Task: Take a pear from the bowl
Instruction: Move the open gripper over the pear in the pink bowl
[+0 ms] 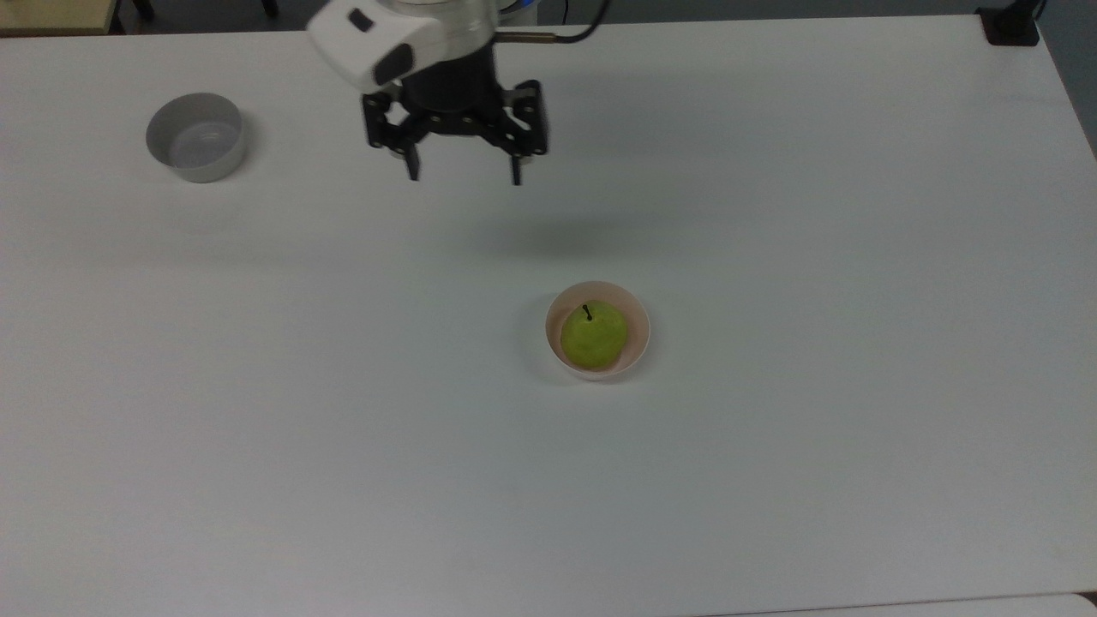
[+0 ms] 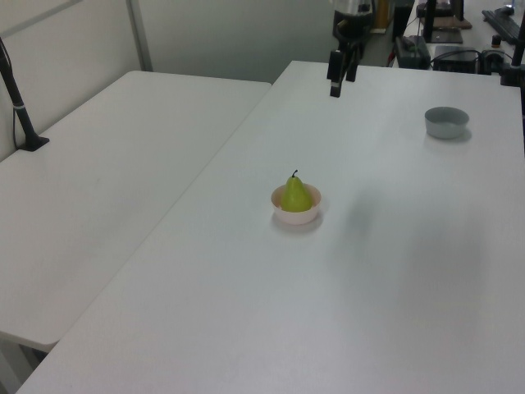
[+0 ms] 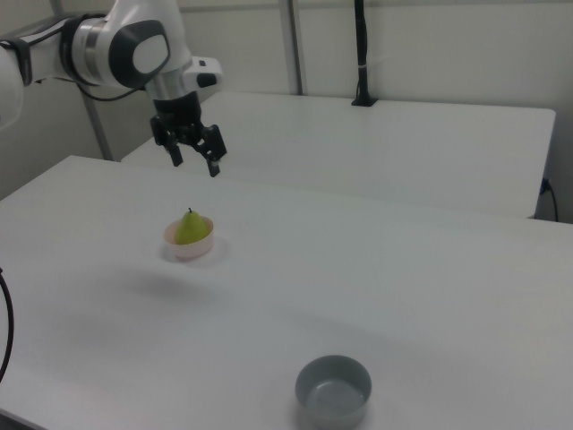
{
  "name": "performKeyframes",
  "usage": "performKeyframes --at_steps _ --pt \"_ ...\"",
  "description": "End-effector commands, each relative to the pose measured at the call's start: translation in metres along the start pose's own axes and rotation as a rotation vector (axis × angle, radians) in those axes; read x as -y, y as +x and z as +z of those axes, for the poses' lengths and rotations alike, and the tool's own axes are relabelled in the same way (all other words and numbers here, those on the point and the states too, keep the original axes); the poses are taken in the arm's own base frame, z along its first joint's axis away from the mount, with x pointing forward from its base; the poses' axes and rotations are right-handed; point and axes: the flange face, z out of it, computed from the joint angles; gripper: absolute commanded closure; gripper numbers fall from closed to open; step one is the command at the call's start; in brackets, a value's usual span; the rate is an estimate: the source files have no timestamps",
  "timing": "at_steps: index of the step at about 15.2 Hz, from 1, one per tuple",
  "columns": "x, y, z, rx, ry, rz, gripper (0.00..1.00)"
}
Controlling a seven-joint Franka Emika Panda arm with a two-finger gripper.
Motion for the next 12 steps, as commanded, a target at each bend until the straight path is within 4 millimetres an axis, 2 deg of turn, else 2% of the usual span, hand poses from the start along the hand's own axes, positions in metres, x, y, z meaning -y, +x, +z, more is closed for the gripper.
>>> performKeyframes --at_steps 1,3,5,8,12 --pt "0.035 0.015 0.022 -0.082 0.044 0.062 0.00" --pt "0.047 0.024 0.036 -0.129 0.053 0.082 0.00" --pt "0.055 0.024 0.050 -0.108 0.045 0.068 0.00" --pt "0.070 0.025 0.090 -0.058 0.018 0.040 0.00" --pt "0.081 0.026 0.134 -0.003 -0.008 0.021 0.00"
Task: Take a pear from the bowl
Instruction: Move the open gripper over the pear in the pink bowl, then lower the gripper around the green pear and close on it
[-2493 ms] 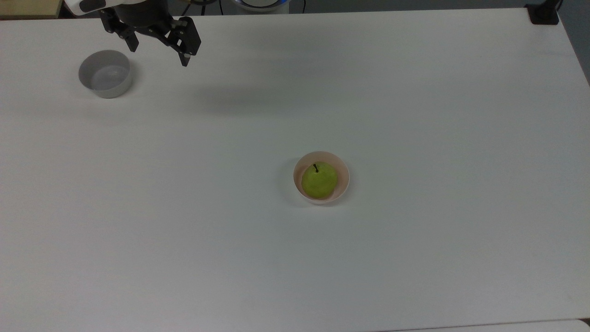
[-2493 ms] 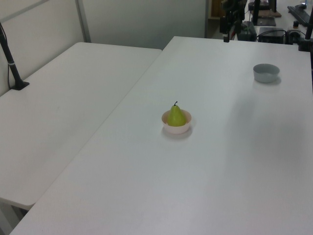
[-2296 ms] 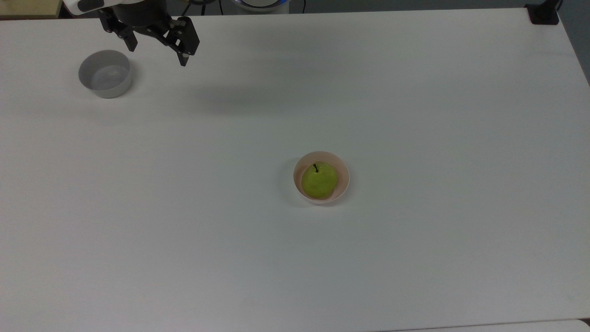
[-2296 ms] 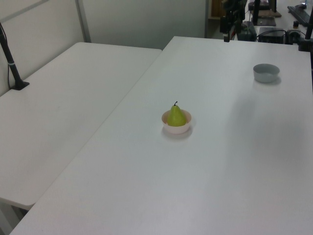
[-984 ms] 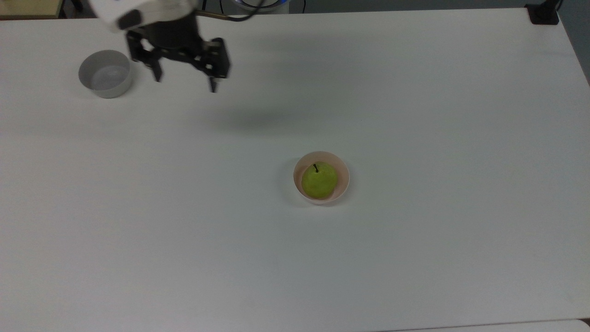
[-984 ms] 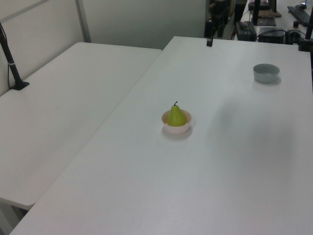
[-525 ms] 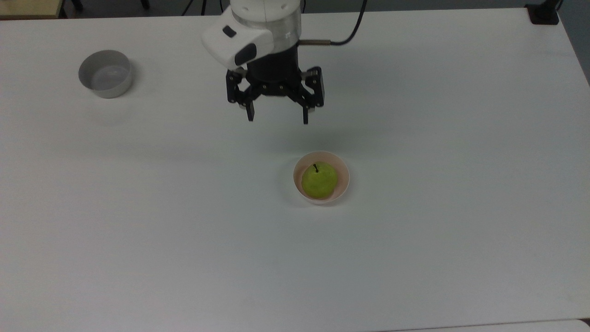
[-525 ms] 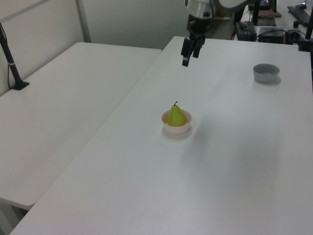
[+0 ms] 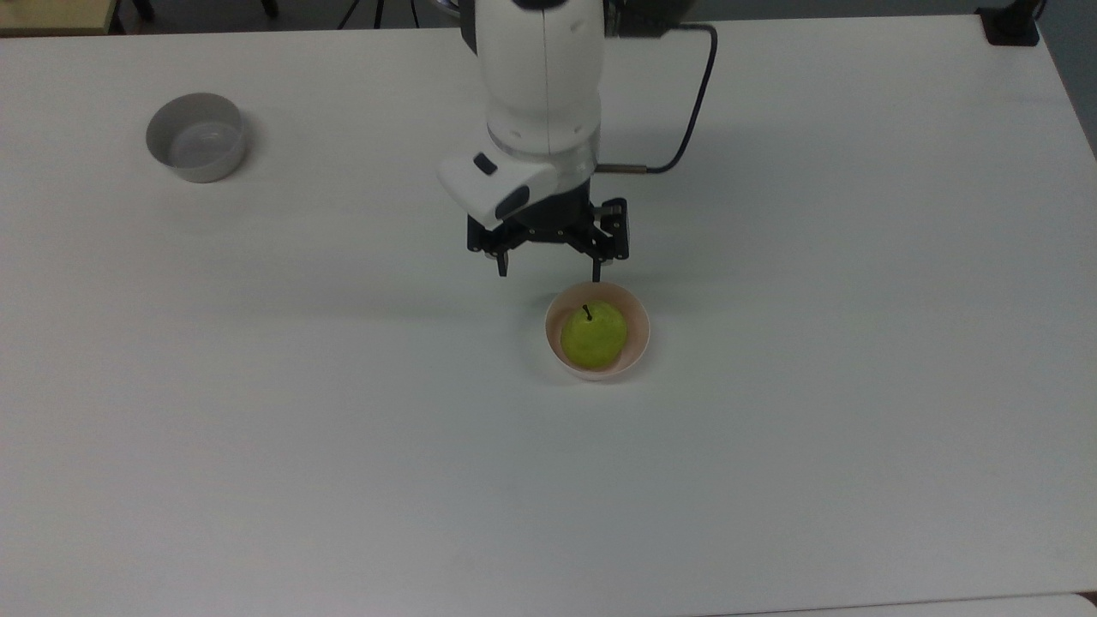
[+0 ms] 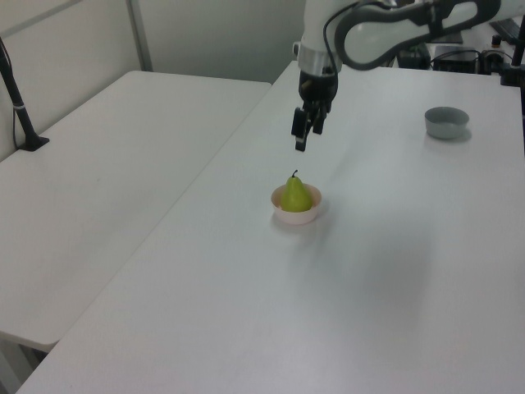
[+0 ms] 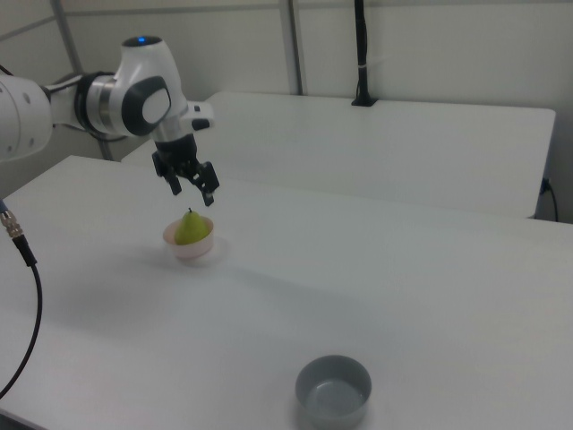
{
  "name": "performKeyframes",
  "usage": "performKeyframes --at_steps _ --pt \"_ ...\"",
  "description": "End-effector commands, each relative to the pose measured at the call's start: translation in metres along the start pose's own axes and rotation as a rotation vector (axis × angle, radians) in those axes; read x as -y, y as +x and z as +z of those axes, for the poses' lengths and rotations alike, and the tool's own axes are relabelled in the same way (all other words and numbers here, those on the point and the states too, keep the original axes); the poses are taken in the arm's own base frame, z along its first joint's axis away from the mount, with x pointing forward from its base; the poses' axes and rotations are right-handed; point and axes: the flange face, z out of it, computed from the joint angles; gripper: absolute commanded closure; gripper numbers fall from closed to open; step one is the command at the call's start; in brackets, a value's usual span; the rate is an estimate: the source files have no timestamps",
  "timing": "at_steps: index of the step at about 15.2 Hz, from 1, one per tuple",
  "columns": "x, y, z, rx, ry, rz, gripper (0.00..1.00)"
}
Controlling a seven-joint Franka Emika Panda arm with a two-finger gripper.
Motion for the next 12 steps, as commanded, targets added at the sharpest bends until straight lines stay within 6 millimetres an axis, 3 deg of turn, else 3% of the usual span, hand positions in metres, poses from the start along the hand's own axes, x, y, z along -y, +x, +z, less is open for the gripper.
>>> performKeyframes --at_steps 1,4,8,12 --pt "0.024 -0.003 0.039 0.025 -0.025 -0.026 0.00" --pt "0.041 -0.003 0.058 0.005 -0.024 -0.048 0.00" --pt "0.043 -0.002 0.070 -0.001 -0.028 -0.055 0.00" --pt "0.058 -0.008 0.097 0.028 -0.041 -0.083 0.00"
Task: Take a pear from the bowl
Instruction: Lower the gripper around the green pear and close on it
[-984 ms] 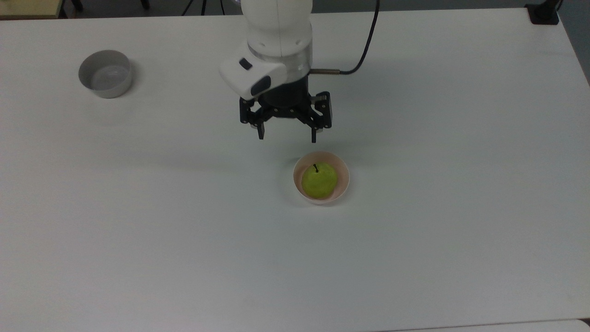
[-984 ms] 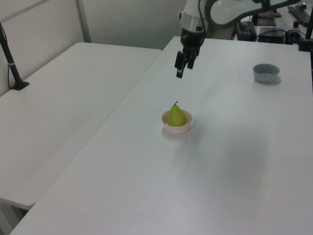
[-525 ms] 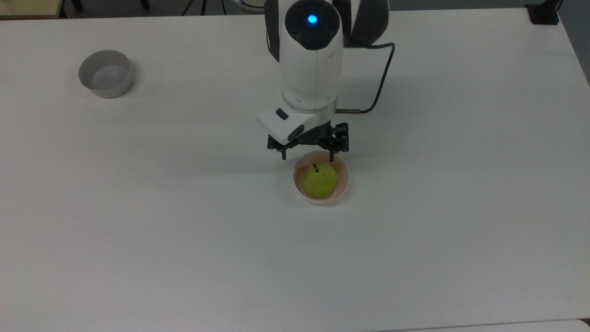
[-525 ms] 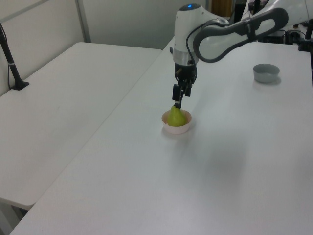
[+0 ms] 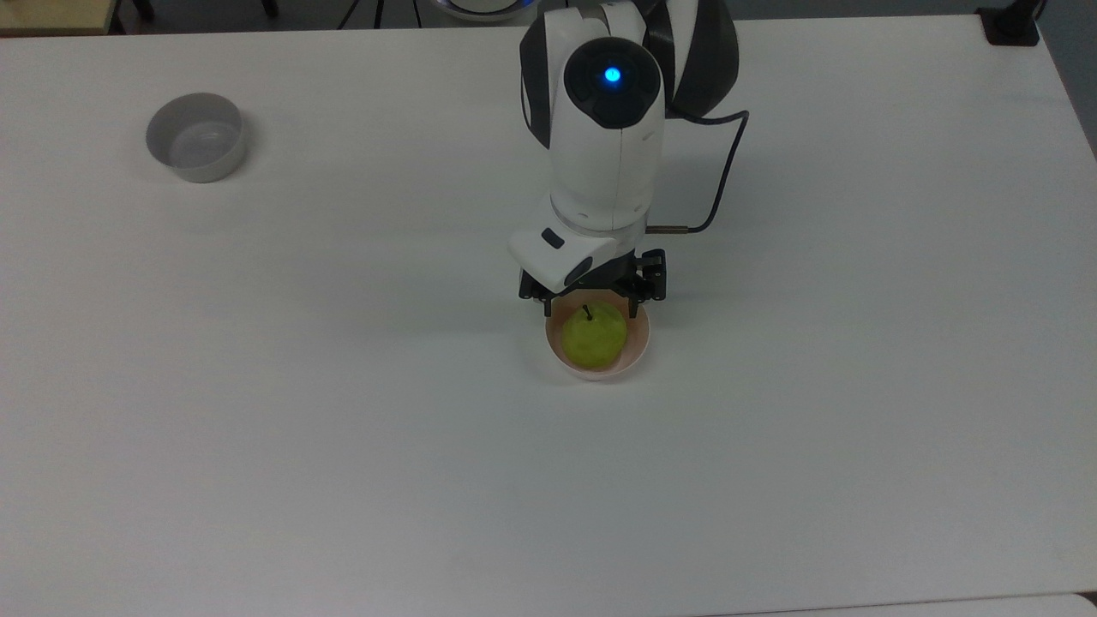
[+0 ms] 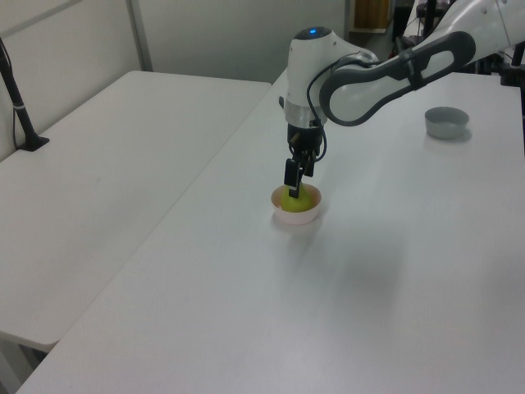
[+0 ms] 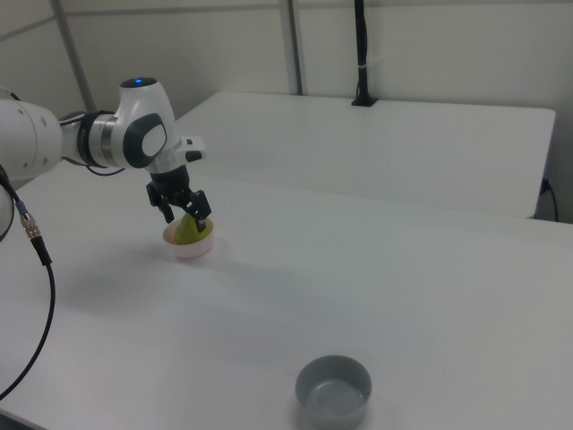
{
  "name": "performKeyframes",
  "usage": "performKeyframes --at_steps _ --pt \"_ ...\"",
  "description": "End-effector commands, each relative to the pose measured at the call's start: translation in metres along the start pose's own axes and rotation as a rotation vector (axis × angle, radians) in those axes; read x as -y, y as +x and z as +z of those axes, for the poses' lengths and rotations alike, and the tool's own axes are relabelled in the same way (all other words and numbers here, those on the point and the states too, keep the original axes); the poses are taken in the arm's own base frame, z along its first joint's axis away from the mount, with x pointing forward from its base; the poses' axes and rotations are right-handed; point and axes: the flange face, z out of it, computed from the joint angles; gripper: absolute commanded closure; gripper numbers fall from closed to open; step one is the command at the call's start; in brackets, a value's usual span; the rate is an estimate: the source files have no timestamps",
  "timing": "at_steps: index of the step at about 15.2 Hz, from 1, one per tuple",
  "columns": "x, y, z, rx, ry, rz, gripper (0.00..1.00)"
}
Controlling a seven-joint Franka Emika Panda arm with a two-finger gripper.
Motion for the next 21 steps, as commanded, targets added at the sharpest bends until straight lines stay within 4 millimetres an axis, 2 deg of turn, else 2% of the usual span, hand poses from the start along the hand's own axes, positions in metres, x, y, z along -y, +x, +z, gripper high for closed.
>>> performKeyframes --at_steps 1,5,8,9,11,14,19,21 --pt "0.014 -0.002 0.013 -0.010 -0.016 -0.017 0.00" --pt "0.013 -0.002 0.015 -0.010 -0.025 -0.023 0.00" --pt "0.016 0.001 0.024 -0.041 -0.027 -0.026 0.00" --pt "0.017 0.002 0.023 -0.044 -0.027 -0.026 0.04" --pt "0.017 0.003 0.024 -0.053 -0.026 -0.031 0.21" --pt "0.014 0.002 0.034 -0.042 -0.050 -0.041 0.39" --pt "0.015 0.001 0.034 -0.040 -0.050 -0.048 0.64" --pt "0.014 0.003 0.022 -0.056 -0.045 -0.045 0.66"
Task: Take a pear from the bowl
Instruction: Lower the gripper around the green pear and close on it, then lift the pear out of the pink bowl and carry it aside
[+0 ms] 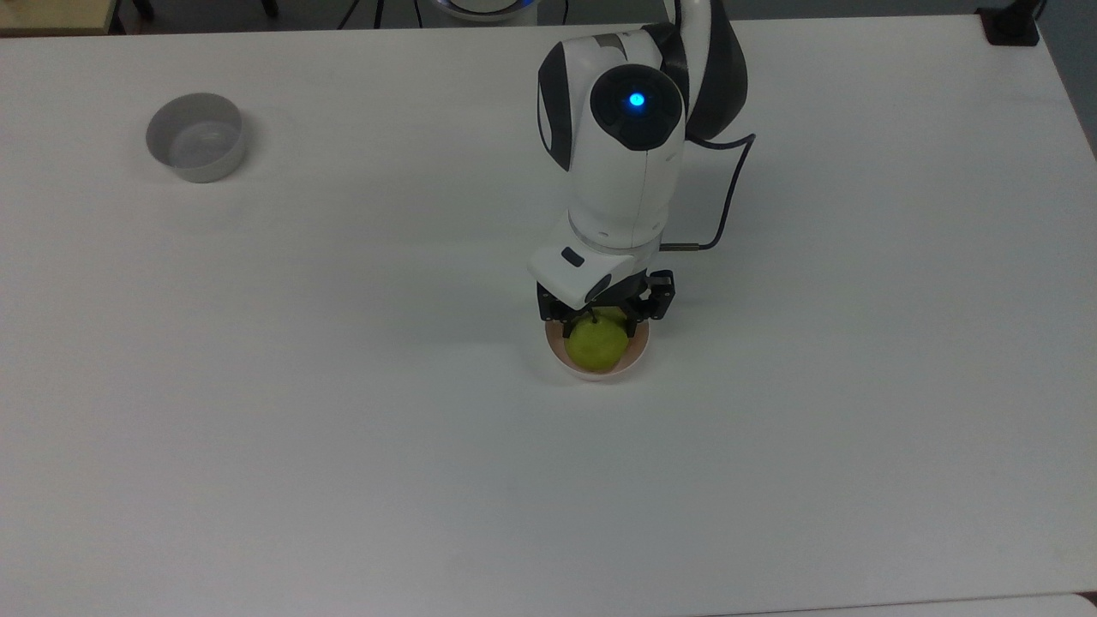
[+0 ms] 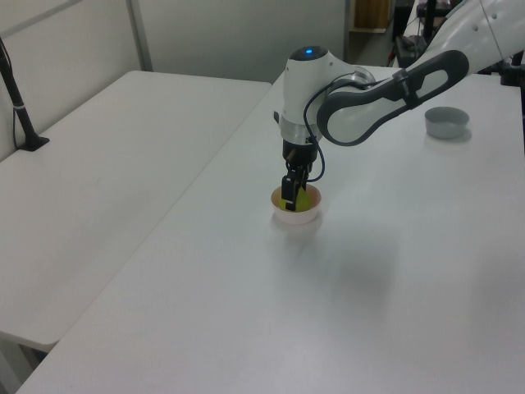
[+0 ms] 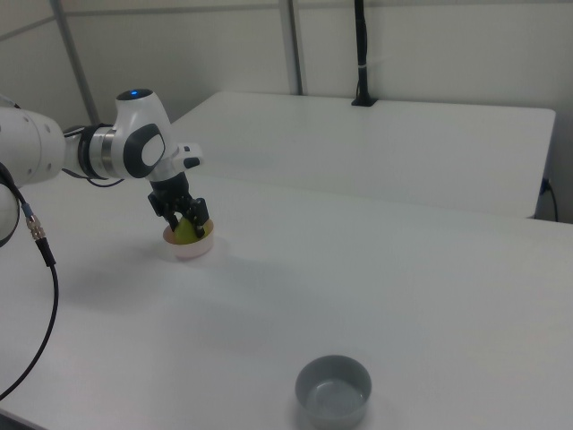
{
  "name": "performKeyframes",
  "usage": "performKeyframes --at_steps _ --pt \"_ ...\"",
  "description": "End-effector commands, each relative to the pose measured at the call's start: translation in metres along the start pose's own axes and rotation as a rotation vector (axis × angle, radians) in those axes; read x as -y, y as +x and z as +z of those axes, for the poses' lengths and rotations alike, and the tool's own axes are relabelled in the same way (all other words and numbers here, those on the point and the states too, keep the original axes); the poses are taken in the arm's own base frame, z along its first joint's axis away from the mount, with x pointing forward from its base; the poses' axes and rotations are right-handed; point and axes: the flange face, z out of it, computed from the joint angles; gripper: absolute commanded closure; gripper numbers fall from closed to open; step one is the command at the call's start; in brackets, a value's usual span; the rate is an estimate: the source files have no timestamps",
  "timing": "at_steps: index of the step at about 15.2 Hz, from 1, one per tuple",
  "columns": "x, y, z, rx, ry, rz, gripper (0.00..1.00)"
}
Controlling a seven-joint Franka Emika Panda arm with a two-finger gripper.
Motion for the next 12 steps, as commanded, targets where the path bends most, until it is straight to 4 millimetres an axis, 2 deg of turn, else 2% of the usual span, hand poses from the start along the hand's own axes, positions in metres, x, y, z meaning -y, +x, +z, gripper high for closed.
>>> performKeyframes --at_steps 1,4,5,7,8,12 --pt "-0.004 0.002 -0.016 -0.041 -0.015 -0.001 0.66" --pt "-0.010 0.004 -0.061 -0.092 0.007 0.009 0.66" --pt "-0.016 0.002 -0.090 -0.122 0.019 0.017 0.66" --pt "-0.031 -0.006 -0.125 -0.139 0.029 0.033 0.66" --pt "-0.043 -0.015 -0.147 -0.130 0.033 0.013 0.66" --pt "-0.083 -0.038 -0.184 -0.070 0.032 -0.036 0.66"
